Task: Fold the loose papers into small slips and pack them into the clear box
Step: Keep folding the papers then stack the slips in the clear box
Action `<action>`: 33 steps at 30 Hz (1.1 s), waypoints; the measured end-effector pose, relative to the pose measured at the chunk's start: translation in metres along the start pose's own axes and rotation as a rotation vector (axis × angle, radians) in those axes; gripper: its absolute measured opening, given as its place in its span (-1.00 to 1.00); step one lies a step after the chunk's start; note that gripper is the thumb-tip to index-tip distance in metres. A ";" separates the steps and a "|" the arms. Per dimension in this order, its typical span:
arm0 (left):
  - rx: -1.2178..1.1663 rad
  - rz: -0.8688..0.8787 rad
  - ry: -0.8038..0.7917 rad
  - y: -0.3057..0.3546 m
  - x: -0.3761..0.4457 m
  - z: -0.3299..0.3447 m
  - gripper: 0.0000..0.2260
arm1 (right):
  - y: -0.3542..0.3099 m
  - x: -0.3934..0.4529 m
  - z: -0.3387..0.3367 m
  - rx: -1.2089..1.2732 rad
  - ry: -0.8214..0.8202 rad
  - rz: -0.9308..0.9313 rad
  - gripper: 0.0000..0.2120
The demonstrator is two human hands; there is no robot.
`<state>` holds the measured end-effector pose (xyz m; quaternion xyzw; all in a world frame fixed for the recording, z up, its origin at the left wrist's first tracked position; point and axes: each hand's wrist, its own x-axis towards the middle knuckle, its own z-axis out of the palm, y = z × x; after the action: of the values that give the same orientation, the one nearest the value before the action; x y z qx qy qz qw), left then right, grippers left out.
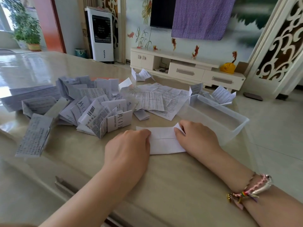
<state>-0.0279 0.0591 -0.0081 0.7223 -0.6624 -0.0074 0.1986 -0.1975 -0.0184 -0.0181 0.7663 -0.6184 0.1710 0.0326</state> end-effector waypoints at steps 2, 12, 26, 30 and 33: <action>0.005 -0.006 -0.019 0.001 0.001 -0.001 -0.73 | 0.000 0.001 0.001 -0.019 0.000 -0.002 -0.64; 0.058 0.042 -0.038 -0.001 0.003 0.004 -0.73 | -0.004 0.000 -0.001 -0.094 -0.007 -0.009 -0.74; 0.169 0.130 -0.041 -0.001 0.009 0.004 -0.64 | -0.022 -0.042 -0.023 0.021 -0.052 -0.219 -0.66; 0.167 0.127 -0.052 0.001 0.009 0.003 -0.62 | -0.003 -0.048 -0.030 0.065 -0.104 -0.100 -0.76; 0.184 0.123 -0.056 0.005 0.009 0.003 -0.57 | 0.011 -0.049 -0.033 0.091 -0.147 -0.046 -0.79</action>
<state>-0.0320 0.0495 -0.0070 0.6949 -0.7088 0.0456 0.1129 -0.2236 0.0339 -0.0041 0.7914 -0.5932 0.1413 -0.0437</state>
